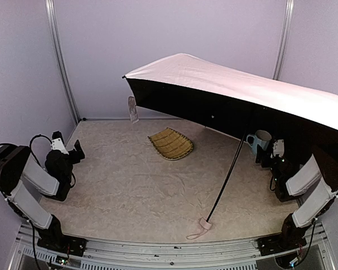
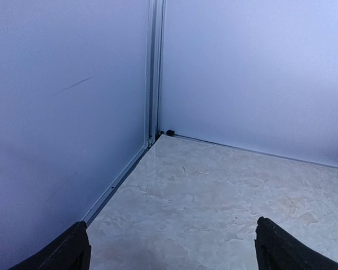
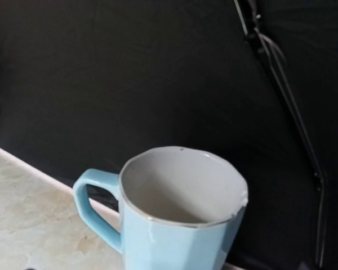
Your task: Put away the umbrella
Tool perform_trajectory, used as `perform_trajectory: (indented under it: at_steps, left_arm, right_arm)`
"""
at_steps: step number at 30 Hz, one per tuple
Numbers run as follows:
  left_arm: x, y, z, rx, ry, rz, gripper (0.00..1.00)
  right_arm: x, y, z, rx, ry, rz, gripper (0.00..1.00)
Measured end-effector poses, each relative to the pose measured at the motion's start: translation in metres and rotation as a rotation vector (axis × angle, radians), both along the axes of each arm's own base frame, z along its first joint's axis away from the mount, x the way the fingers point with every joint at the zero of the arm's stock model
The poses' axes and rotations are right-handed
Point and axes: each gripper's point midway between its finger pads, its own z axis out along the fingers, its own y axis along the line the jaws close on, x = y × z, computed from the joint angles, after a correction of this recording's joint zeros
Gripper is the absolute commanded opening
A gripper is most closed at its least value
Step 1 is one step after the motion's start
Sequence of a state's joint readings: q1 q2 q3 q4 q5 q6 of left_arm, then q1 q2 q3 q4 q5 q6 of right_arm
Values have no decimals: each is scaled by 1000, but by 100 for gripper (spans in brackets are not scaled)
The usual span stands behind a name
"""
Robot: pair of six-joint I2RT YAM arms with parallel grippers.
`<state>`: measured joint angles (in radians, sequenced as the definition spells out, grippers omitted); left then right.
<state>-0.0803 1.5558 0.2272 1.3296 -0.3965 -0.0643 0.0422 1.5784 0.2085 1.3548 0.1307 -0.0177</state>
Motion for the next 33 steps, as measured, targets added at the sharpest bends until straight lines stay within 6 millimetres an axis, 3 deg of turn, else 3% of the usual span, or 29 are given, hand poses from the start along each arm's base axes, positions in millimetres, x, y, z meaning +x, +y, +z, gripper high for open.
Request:
perform_trajectory:
  at_steps: [4, 8, 9, 11, 13, 15, 17, 20, 23, 27, 30, 33]
  left_arm:
    - [2, -2, -2, 3, 8, -37, 99]
    - [17, -23, -2, 46, 77, -121, 99]
    - [24, -32, 5, 59, 88, -138, 98]
    - [38, -58, 37, 76, 51, -197, 96]
    - [40, -89, 70, 74, -13, -272, 94]
    - [27, -135, 94, 74, -65, -394, 91]
    - [4, -193, 99, 83, -70, -567, 87]
    - [-42, -282, 87, 107, -26, -865, 83]
    - [-91, -363, 73, 128, 26, -1156, 81]
    - [-123, -440, 63, 116, 68, -1403, 81]
    - [-129, -495, 59, 62, 98, -1553, 81]
    - [-135, -536, 54, -16, 132, -1684, 80]
  right_arm:
    - [0, 0, 0, 0, 0, 0, 100]
    - [0, 1, -1, -2, 3, 8, 100]
    - [0, 2, 0, -7, 3, 17, 100]
    - [-1, 5, 2, -19, 1, 38, 100]
    - [-2, 7, 9, -25, -8, 47, 100]
    - [-4, 11, 22, -22, -15, 64, 100]
    - [-3, 18, 41, -18, -27, 106, 100]
    - [-4, 36, 75, -3, -53, 206, 100]
    - [-14, 47, 89, 16, -70, 268, 99]
    - [-26, 59, 99, 58, -78, 343, 98]
    - [-32, 67, 100, 93, -65, 385, 97]
    - [-38, 72, 96, 130, -46, 416, 97]
